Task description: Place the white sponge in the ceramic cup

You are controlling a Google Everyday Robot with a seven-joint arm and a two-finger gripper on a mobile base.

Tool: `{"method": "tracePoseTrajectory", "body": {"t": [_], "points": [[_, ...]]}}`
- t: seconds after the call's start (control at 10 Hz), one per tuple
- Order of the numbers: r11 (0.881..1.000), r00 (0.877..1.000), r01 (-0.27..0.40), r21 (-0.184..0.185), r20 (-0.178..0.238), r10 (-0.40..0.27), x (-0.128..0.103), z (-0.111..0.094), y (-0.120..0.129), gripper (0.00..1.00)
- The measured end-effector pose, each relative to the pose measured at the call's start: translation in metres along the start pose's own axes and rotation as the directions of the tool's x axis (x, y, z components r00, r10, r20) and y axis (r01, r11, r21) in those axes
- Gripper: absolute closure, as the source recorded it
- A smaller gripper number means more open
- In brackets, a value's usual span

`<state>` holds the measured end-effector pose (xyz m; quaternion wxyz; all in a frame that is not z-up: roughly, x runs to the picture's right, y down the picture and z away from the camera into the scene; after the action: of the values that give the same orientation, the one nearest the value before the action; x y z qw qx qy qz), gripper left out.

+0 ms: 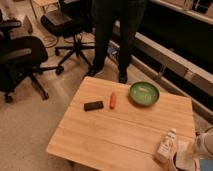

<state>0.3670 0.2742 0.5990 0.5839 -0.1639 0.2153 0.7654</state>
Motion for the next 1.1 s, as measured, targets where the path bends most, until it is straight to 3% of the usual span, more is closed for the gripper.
{"method": "tracePoseTrajectory", "body": {"t": [0.3,1.1], "points": [[0.999,0.999,0.027,0.018,0.043,-0.028,0.01,-0.013,0.014,0.31],[1.0,0.998,0.014,0.026,0.056,-0.015,0.017,-0.008,0.019,0.28]]}}
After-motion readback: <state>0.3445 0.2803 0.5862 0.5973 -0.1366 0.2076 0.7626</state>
